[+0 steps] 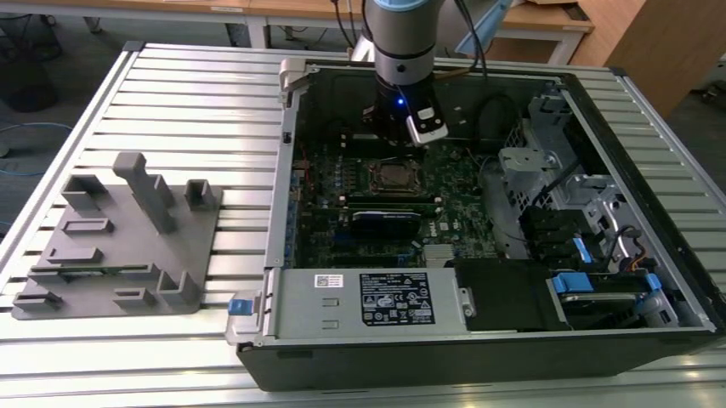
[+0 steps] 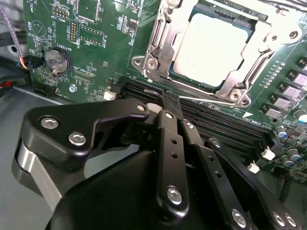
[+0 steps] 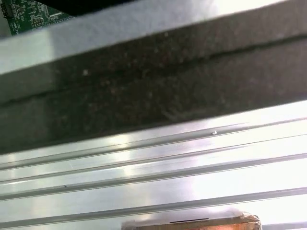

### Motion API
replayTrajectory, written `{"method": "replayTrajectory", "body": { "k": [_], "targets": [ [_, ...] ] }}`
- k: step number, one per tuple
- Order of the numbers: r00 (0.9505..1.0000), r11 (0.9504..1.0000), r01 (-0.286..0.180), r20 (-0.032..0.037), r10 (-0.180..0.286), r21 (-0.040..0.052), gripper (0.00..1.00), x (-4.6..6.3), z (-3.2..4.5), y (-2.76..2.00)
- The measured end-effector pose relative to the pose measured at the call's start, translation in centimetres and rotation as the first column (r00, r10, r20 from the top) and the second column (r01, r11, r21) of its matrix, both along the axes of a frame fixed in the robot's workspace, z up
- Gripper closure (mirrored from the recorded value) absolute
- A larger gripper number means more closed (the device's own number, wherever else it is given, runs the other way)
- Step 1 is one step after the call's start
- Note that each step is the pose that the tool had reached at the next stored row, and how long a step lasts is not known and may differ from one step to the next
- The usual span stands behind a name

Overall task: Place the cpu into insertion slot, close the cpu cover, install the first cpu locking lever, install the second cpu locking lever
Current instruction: 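Install the first cpu locking lever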

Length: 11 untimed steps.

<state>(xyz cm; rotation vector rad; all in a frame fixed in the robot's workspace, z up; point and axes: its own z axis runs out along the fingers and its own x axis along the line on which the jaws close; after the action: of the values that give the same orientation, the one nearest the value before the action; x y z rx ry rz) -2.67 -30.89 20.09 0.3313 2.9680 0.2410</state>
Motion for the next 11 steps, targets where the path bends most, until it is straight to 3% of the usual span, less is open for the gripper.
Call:
{"method": "replayTrajectory", "body": {
  "k": [7,11],
  "targets": [
    [1.0000,1.0000,0.006,0.0004,-0.006,-0.0003,0.89,-0.10,-0.01,0.02],
    [1.0000,1.0000,0.006,0.0059,-0.006,-0.0013,0.89,-0.10,-0.13,-0.03]
  ]
}}
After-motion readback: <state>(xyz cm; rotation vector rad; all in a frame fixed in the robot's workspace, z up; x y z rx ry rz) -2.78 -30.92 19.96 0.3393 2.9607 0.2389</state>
